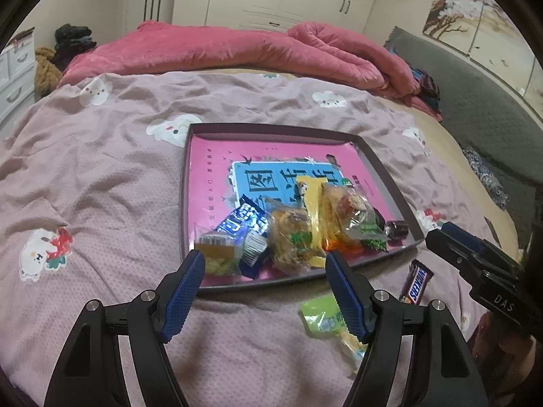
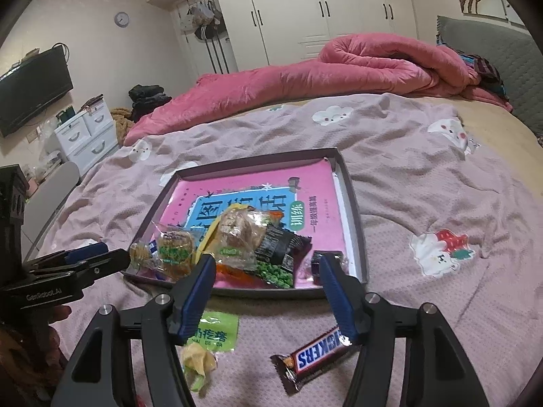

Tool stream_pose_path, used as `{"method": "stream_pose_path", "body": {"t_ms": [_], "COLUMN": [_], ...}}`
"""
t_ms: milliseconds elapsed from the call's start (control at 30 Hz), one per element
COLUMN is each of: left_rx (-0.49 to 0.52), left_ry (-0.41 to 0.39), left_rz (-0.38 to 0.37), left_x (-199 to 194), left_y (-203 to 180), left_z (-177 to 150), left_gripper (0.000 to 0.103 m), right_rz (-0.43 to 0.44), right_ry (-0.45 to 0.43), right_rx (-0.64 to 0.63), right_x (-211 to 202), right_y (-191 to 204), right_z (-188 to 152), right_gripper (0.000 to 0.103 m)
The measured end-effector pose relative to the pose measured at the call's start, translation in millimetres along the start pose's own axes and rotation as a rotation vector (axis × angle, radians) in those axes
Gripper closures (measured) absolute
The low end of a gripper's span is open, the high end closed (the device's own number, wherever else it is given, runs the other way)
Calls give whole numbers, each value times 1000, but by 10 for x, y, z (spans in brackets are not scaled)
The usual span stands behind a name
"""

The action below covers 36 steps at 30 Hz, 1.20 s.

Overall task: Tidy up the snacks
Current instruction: 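Withdraw both tools toward the green packet and Snickers bar, then grasp the Snickers bar with the right tool while the left tool grasps the green milk-candy packet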

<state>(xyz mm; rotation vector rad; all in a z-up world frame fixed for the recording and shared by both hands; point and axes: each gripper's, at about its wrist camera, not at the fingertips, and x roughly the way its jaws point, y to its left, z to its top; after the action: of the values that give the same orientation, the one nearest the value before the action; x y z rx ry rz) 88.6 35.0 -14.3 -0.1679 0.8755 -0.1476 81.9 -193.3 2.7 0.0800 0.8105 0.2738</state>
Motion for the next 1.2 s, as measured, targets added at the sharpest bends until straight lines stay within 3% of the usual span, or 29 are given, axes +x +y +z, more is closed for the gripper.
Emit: {"method": "stream_pose_path", "body": {"t_ms": [467,800,1000,1200], "left_rx": [45,108,121,114], "left_ry": [78,163,217,271], "left_rz": [-26,-78,-106,-120], "left_x": [51,168,254,375], "left_y": [-178,-454,-565,-627], "left_z": [-192,-387,-491,-569], "left_gripper": [28,28,28,28], "right_rz": [-56,-111,-79,-48], "right_ry": [29,155,236,272], "right_rx": [64,145,215,208], "right_x": [-89,7,147,283], "right_y": [-219,-434,-538,-486], "right_z": [-129,-364,-498,-569], "right_gripper": [34,34,35,47]}}
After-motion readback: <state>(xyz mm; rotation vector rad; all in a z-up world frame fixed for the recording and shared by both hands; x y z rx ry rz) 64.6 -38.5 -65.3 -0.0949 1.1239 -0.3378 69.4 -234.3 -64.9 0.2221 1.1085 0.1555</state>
